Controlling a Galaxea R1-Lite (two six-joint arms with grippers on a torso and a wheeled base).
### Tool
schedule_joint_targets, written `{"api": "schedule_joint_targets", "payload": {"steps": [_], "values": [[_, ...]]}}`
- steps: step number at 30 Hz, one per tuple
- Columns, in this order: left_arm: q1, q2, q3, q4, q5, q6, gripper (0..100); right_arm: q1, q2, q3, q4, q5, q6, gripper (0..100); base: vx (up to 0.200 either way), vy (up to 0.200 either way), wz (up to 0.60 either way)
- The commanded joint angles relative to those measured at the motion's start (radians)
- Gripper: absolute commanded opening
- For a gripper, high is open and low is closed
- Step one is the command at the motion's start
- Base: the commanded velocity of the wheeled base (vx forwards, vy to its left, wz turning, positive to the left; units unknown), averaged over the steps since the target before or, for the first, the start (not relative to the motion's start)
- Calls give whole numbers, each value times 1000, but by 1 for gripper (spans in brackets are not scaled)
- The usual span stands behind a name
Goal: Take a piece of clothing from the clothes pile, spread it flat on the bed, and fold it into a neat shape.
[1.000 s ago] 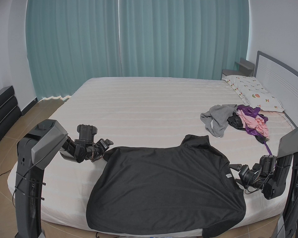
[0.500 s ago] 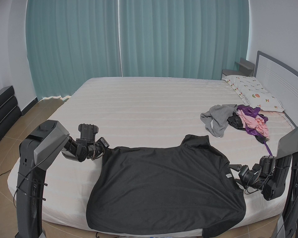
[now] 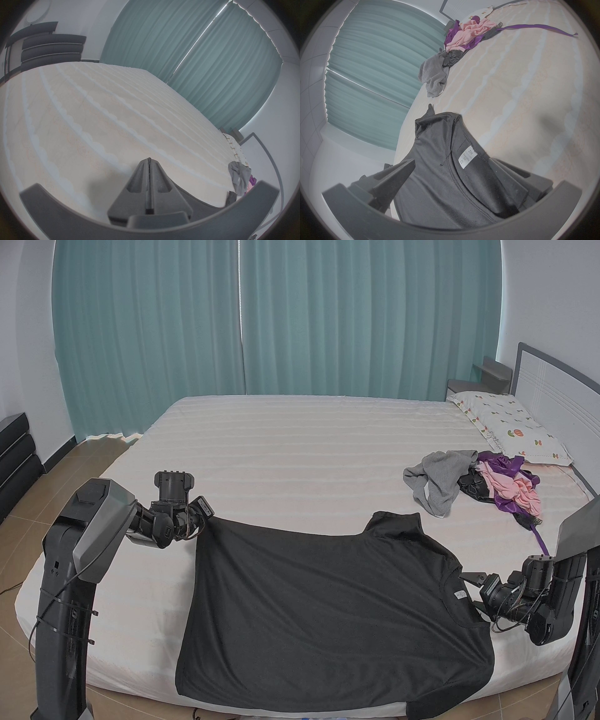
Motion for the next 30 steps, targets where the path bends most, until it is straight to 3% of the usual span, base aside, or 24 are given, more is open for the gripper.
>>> {"api": "schedule_joint_targets", "payload": {"steps": [1,9,14,16,19,20,23,25,30], "values": [[13,62,-62,31,22,6,0,-2,13,-13,-16,0,0,100,0,0,0],[8,59,-64,47,25,6,0,9,-22,-107,-2,-22,-4,100,0,0,0],[-1,42,-85,117,26,6,0,44,-22,-299,130,-25,-14,100,0,0,0],[-4,40,-90,131,28,6,0,63,-22,-358,201,-28,-40,100,0,0,0],[-6,34,-90,142,35,4,0,98,-9,-460,288,-34,-193,100,0,0,0],[-9,34,-90,151,42,4,0,109,-4,-486,302,-45,-238,0,0,0,0],[-12,34,-90,165,48,4,0,127,4,-521,327,-65,-285,0,0,0,0],[-18,33,-90,180,55,1,0,161,19,-621,428,-78,-374,0,0,0,0],[-21,33,-88,182,68,0,0,179,39,-766,624,-100,-459,0,0,0,0]]}}
